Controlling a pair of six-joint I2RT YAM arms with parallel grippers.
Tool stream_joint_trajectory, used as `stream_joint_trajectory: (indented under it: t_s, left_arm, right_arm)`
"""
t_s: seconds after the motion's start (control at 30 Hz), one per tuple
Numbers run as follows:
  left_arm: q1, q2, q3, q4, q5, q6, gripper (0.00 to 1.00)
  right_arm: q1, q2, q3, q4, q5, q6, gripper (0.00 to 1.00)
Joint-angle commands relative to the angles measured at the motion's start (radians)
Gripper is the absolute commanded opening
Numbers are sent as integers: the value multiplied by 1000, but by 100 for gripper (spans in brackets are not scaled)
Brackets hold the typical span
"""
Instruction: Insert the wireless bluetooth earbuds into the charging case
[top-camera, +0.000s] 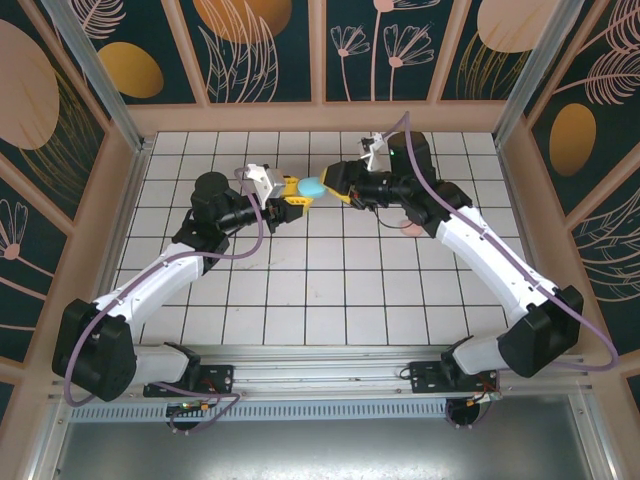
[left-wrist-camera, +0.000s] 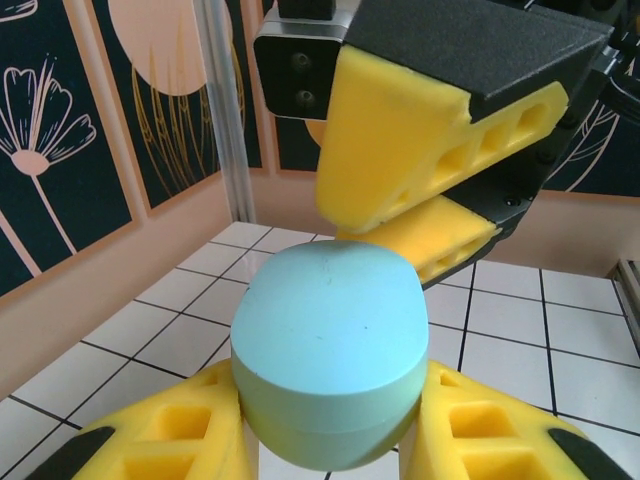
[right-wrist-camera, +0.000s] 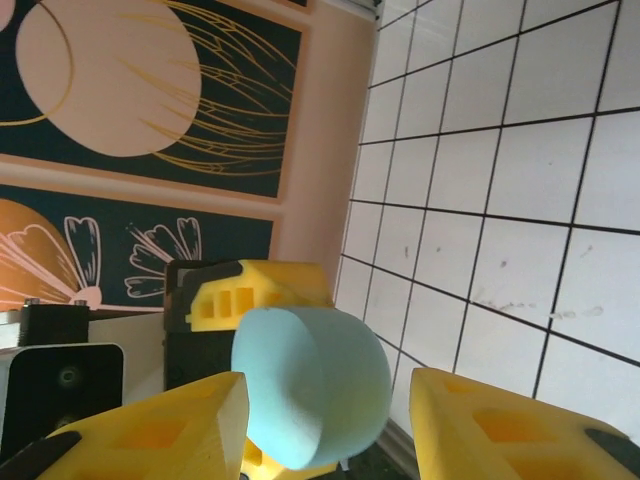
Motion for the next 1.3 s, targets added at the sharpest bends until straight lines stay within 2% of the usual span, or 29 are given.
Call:
stream_joint_trajectory:
  t_s: [0.0, 0.37, 0.8, 0.87, 1.27]
  left_arm:
    - [2, -2, 25, 57, 30, -7, 22]
    - [2, 22, 20, 154, 33, -91, 24]
    - [2, 21, 15, 120, 8, -72, 27]
    - [2, 15, 12, 107, -10, -62, 32]
    - [3, -73, -62, 55, -195, 14, 85]
  right_arm:
    - [2, 25, -18, 94, -55, 50, 47]
    - [2, 35, -78, 258, -108, 147, 45]
    - [1, 73, -86, 332, -123, 166, 24]
    - [1, 76, -89, 332, -114, 166, 21]
    - [-117, 126, -100, 249, -49, 119, 18]
